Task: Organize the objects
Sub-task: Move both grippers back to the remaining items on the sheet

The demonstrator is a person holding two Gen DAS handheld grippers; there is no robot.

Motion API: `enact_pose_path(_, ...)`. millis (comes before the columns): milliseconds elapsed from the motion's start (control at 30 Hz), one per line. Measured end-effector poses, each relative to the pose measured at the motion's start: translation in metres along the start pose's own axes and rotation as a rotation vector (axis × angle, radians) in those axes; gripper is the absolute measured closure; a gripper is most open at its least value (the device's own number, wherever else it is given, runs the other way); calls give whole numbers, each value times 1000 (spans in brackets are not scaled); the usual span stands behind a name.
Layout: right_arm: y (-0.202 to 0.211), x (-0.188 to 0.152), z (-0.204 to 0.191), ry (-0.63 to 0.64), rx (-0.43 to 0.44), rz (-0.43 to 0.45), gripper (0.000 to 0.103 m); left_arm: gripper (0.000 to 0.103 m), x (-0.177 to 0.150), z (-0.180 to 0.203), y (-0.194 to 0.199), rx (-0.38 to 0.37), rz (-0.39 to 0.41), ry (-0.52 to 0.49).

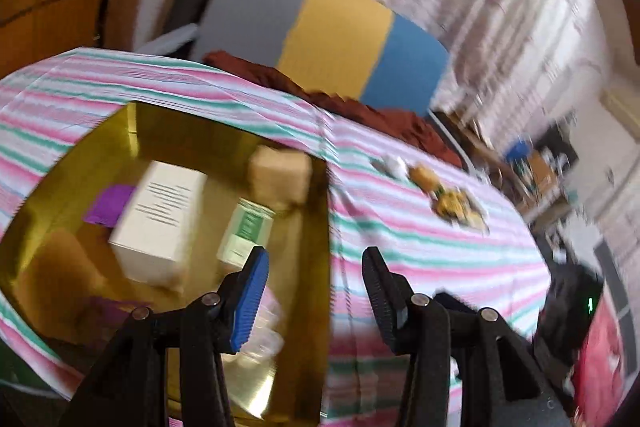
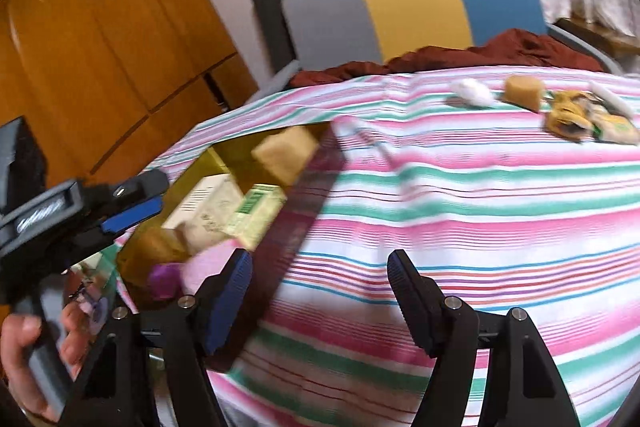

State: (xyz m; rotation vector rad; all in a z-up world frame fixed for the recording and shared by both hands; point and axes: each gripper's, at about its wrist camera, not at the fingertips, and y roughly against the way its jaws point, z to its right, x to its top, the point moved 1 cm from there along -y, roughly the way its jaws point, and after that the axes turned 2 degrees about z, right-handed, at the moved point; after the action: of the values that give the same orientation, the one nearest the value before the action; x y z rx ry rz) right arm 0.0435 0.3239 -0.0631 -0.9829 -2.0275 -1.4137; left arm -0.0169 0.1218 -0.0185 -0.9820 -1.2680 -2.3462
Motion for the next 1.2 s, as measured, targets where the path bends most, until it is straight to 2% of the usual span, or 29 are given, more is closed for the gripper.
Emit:
enact_pose_path(167,2,-6,37,-33,-64,-13,32,54,-24,31,-14,-26,-68,-76)
enact_pose_path(333,4,-2,77,-8,-140,-46,32,54,-38,53,-17,-58,-91,-117)
enact_pose_path(600,24,58,190,-37,-361,-13,32,54,-55,85,-28,-89,-129,-191)
enact_pose_path(867,23,109,302,-145,-506,-17,29,54,-64,102,-45,-89,-177,-209)
enact_pose_path(933,16,119,323,-193,-502,-27,23,54,-66,102,-48,-79,-186,-212)
enact_pose_path(1100,0,129,362,-296,-464,-32,23,54,-66,102,-57,-57,-210,-217)
enact_pose_path(1200,-6,123,366,-327,-342,-43,24,54,-65,102,-60,-60,-210,-205)
